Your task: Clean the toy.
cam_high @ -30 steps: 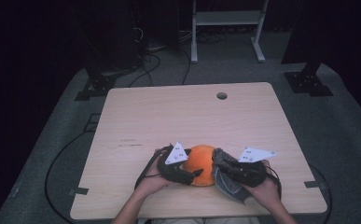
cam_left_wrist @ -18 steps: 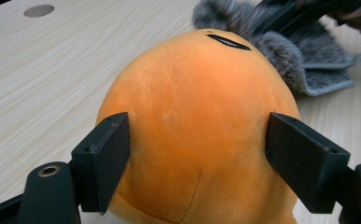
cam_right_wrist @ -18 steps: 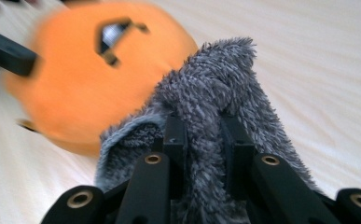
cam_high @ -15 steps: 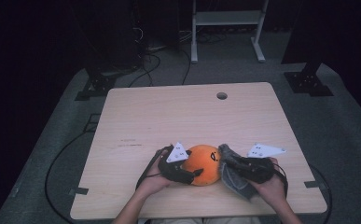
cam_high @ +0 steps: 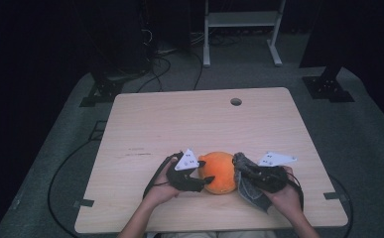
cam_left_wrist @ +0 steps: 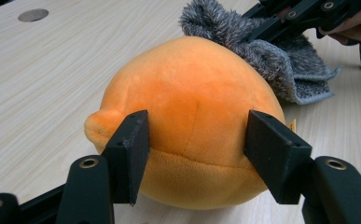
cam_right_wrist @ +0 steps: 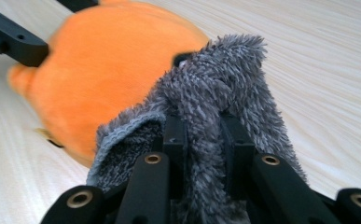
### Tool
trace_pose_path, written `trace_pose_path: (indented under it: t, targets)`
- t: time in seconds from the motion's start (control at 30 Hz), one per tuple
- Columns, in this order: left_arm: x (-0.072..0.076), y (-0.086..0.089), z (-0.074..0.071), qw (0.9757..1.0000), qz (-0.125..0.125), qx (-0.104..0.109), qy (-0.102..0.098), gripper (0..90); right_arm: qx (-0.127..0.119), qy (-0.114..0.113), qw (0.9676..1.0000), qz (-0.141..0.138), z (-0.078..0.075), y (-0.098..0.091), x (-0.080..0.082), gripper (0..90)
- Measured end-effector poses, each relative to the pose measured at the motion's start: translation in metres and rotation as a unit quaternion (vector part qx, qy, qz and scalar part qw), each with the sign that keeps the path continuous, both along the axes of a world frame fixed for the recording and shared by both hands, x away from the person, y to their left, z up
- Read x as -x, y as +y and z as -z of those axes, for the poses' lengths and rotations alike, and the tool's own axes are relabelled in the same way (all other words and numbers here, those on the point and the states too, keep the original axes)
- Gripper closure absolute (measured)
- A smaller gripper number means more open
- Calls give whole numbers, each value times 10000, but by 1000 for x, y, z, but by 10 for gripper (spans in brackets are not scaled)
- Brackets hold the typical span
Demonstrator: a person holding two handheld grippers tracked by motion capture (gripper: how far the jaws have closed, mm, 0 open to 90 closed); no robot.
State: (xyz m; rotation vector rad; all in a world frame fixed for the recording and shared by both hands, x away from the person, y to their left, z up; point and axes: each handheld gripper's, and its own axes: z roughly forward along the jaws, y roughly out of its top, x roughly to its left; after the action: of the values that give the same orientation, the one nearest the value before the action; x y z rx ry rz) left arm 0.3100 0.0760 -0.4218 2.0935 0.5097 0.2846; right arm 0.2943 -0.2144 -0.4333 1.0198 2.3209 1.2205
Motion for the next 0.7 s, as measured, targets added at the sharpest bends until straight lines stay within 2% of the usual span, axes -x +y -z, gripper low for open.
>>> trace_pose_path:
  t: [0.03,0.07,0.17,0.2,0.23,0.27,0.3,0.33,0.4,0.47,0.5,0.53,0.57,0.63,0.67,0.7]
  targets:
    - [0,0,0,10000,0,0,0,412,0,0,10000,0,0,0,0,745]
    - [0,-2,1,10000,-63,-30,-8,415,-1,-117,9999,-26,-6,0,5,746]
    - [0,-6,4,9999,-124,91,5,415,-225,-392,9982,-393,-20,13,19,746]
    - [0,-8,5,9999,-127,79,-17,415,-229,-416,9975,-519,-21,18,22,745]
    - [0,-8,5,9999,-127,79,-17,415,-93,-450,9970,-626,-20,28,25,745]
    - [1,-9,5,9999,-124,50,-35,414,54,-486,9967,-640,-18,33,25,744]
    - [1,-10,5,9999,-114,-27,-76,414,54,-486,9967,-640,-18,33,25,744]
    - [1,-8,6,9999,-95,-2,-74,411,247,-520,9960,-677,-10,36,22,744]
    - [0,-6,6,9999,-130,29,-24,409,64,-372,9976,-587,-10,28,17,744]
    - [-1,-6,6,9999,-119,54,-15,408,214,-379,9986,-309,-8,18,14,744]
    - [-1,-6,6,9999,-119,54,-15,407,214,-379,9986,-309,-8,18,14,744]
    - [-1,-6,6,9999,-131,61,-15,406,267,-273,9992,-132,-6,10,12,745]
    - [-1,-6,6,9999,-147,58,-16,405,272,-244,9993,-73,-6,6,12,746]
    - [-1,-7,6,9998,-167,52,-19,405,138,-295,9993,-176,-9,7,17,746]
    - [-2,-8,5,9998,-193,92,8,404,3,-332,9987,-383,-12,10,21,746]
    - [-2,-8,5,9998,-193,92,8,404,3,-332,9987,-383,-12,10,21,746]
